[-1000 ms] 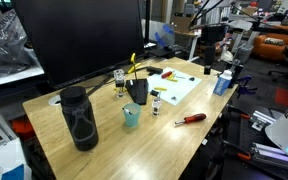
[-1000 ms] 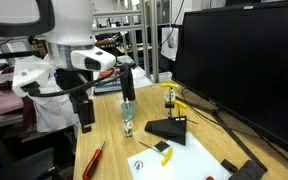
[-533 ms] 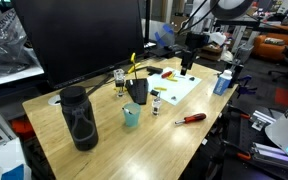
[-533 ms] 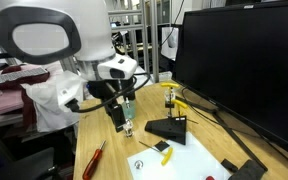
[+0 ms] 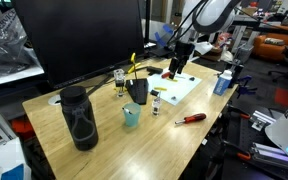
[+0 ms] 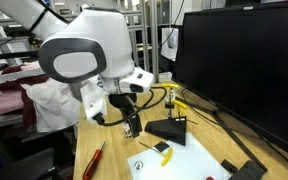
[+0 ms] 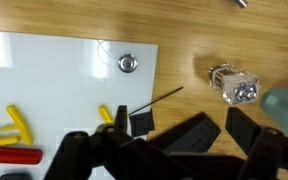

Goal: Put the yellow object that's closest to the black rack in it

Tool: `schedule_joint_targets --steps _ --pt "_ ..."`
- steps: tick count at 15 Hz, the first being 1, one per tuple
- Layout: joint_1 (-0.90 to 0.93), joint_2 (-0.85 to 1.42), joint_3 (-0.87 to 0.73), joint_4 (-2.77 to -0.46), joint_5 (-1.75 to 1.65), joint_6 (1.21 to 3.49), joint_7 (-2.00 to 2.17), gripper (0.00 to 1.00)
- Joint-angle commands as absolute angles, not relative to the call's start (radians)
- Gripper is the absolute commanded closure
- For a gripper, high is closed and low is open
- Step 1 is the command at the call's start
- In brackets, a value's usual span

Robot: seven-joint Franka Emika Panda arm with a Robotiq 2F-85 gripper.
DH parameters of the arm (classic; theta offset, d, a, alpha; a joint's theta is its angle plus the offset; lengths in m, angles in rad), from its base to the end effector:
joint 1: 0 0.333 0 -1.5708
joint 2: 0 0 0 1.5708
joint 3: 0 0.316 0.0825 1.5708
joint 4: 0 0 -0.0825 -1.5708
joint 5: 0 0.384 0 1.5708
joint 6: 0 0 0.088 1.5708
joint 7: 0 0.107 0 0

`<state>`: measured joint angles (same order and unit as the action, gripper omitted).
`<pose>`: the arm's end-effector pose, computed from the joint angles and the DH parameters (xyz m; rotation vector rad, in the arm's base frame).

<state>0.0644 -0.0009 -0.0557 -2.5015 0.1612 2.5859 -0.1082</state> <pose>0.4746 0.0012 0.2914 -3.0520 0.0252 -0.1367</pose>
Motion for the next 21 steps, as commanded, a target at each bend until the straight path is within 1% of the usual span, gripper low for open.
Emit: schedule_joint_targets --steps 1,4,8,18,19,21 --pt "0.042 -0.005 -0.033 -2.501 0.160 2.584 -0.106 0.00" --pt "0.041 -0.010 -0.034 -2.504 0.147 2.590 -0.093 0.00" --pt "0.038 0.030 -0.035 -2.492 0.118 2.715 -0.081 0.00" --pt "-0.011 0.304 -0.048 -2.352 0.035 2.863 -0.092 0.00" --pt "-0.044 0.335 -0.010 -2.327 0.084 2.868 -0.137 0.00" --pt "-0.071 0.384 0.016 -2.283 0.102 2.860 -0.148 0.00"
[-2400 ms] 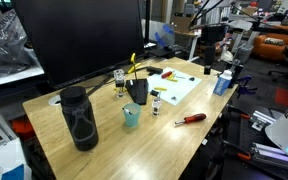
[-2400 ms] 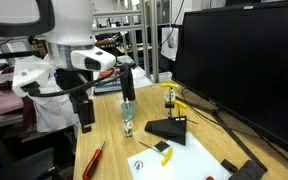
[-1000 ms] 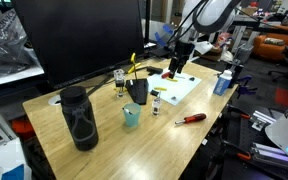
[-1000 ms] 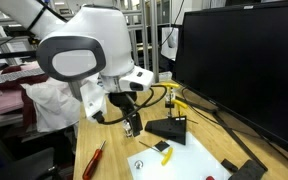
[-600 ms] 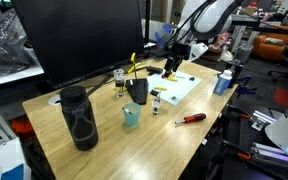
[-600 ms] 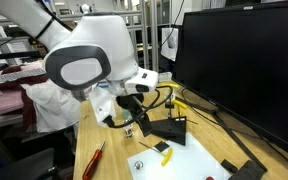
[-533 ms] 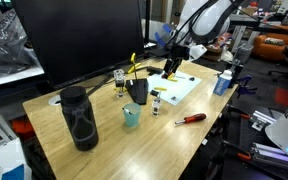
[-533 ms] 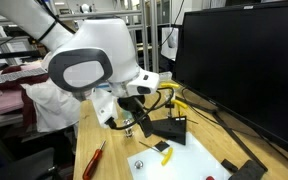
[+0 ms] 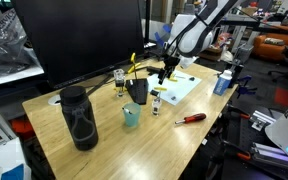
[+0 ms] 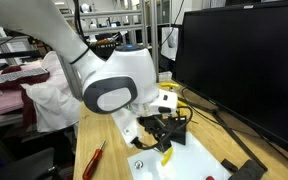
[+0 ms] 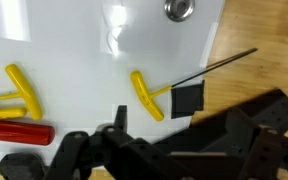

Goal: Put the yellow object that's closest to the black rack in it

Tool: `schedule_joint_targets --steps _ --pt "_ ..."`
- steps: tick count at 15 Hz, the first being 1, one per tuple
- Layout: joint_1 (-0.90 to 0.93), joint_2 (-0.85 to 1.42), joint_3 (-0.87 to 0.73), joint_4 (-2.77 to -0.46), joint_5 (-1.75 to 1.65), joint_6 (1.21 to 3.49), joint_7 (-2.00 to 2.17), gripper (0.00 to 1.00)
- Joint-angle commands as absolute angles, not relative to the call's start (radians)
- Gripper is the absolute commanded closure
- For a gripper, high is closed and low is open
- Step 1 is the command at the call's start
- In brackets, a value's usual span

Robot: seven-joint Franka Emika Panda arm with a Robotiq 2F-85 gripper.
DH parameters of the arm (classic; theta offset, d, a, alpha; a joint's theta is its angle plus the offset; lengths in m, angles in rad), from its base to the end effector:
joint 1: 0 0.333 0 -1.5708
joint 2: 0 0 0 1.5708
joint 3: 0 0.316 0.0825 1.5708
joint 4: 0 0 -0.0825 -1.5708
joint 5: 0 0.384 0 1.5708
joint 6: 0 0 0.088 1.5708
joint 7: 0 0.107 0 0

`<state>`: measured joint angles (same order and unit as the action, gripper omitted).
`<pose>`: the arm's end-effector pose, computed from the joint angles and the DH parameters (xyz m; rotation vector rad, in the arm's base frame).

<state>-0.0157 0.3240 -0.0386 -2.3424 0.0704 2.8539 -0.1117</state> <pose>0.5332 -0.0332 0.2140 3.1262 -0.0079 0.2956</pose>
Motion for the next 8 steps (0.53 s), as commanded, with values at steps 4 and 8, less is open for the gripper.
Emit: schedule_joint_targets --steps 4,8 --pt "-0.067 0.462 -0.005 -2.220 0.058 2.860 -0.119 0.00" --pt "-0.067 0.510 -0.017 -2.174 0.035 2.860 -0.115 0.00"
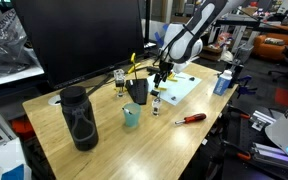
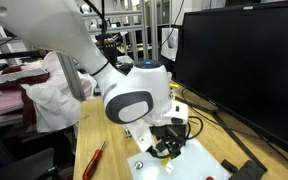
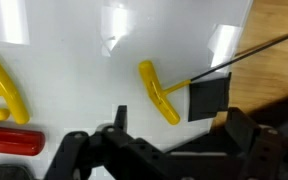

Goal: Put the yellow object that's closest to the black rack in it

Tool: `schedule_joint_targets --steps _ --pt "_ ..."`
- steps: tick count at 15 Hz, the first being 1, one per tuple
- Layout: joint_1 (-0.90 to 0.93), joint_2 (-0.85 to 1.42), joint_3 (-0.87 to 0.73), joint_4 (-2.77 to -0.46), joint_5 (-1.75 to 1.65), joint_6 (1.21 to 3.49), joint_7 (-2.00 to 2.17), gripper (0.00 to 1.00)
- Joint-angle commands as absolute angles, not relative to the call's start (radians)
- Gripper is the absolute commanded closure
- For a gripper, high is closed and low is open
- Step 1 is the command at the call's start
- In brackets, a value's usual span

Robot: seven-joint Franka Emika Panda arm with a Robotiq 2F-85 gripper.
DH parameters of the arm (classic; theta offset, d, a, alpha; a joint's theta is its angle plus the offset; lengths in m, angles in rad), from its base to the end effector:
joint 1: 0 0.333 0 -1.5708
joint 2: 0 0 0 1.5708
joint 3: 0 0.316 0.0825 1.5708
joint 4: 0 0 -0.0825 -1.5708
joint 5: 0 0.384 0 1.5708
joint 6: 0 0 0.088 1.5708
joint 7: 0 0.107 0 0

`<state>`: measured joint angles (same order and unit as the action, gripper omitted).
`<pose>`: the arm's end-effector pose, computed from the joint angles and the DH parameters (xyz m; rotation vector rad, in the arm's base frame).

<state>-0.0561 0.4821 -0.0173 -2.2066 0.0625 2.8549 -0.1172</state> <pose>0.5644 -0.0450 0.1746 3.1295 -0.0188 0.2620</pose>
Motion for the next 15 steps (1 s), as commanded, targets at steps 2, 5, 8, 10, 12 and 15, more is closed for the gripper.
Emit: schedule_joint_targets --steps 2,5,8,10,12,15 --pt "-0.073 0.529 -0.014 -2.157 0.034 2.851 -0.117 0.00" --pt "-0.072 0.555 -0.019 -2.138 0.023 2.844 -0.114 0.00" --pt "-0.069 0.574 -0.030 -2.123 0.011 2.839 -0.112 0.00" --pt "-0.071 0.580 -0.033 -2.119 0.005 2.834 -0.112 0.00" --pt "-0.077 0.587 -0.031 -2.117 0.009 2.834 -0.113 0.00" --pt "-0.080 0.599 -0.027 -2.115 0.010 2.828 -0.116 0.00"
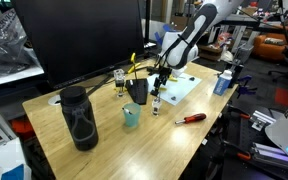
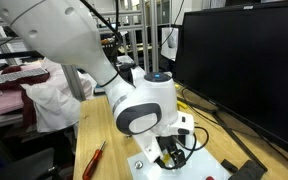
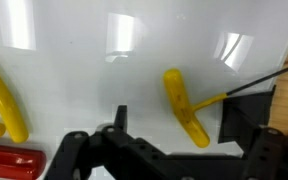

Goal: Put the yellow object that's closest to the black rack in it

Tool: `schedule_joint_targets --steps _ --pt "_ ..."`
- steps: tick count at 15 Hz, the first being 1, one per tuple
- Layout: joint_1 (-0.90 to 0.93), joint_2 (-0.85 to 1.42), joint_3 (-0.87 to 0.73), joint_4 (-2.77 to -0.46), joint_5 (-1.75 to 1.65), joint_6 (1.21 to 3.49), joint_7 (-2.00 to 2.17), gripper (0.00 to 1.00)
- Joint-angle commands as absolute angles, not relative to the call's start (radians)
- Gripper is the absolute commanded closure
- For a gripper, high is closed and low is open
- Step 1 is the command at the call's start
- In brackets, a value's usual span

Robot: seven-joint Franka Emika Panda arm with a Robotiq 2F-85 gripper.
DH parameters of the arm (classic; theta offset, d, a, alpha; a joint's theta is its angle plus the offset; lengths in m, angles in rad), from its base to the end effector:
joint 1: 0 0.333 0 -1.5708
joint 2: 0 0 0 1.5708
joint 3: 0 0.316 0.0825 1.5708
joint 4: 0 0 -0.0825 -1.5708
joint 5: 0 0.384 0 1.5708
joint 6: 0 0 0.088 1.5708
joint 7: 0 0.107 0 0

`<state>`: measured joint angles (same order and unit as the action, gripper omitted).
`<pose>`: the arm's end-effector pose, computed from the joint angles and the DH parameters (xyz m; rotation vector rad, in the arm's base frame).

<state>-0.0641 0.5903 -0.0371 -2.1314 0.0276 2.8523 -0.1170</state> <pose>0.5744 -0.0602 0.1382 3.1103 -0.0039 0.2013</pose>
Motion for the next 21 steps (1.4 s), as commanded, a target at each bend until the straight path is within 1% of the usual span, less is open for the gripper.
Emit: schedule_joint_targets --steps 1,3,5,6,9,12,13,14,15,17,18,21 --pt "-0.079 0.601 -0.028 -2.114 0.009 2.826 -0.116 0.00" --pt "-0.081 0.605 -0.026 -2.115 0.010 2.825 -0.117 0.01" --pt "-0.082 0.605 -0.024 -2.116 0.012 2.825 -0.118 0.16" --pt "-0.083 0.604 -0.020 -2.116 0.014 2.824 -0.119 0.31" --pt "-0.083 0.596 -0.012 -2.116 0.017 2.806 -0.119 0.51" --pt "-0.082 0.593 -0.007 -2.115 0.017 2.794 -0.118 0.51" --pt "-0.082 0.594 -0.008 -2.115 0.017 2.793 -0.118 0.46" --pt "-0.083 0.594 -0.008 -2.115 0.018 2.794 -0.117 0.46" --pt "-0.083 0.595 -0.010 -2.115 0.017 2.794 -0.117 0.50" --pt "-0.080 0.594 -0.013 -2.116 0.015 2.797 -0.114 0.65" --pt "-0.079 0.591 -0.011 -2.118 0.015 2.796 -0.114 0.79" --pt "-0.080 0.586 -0.003 -2.121 0.016 2.788 -0.115 0.97"
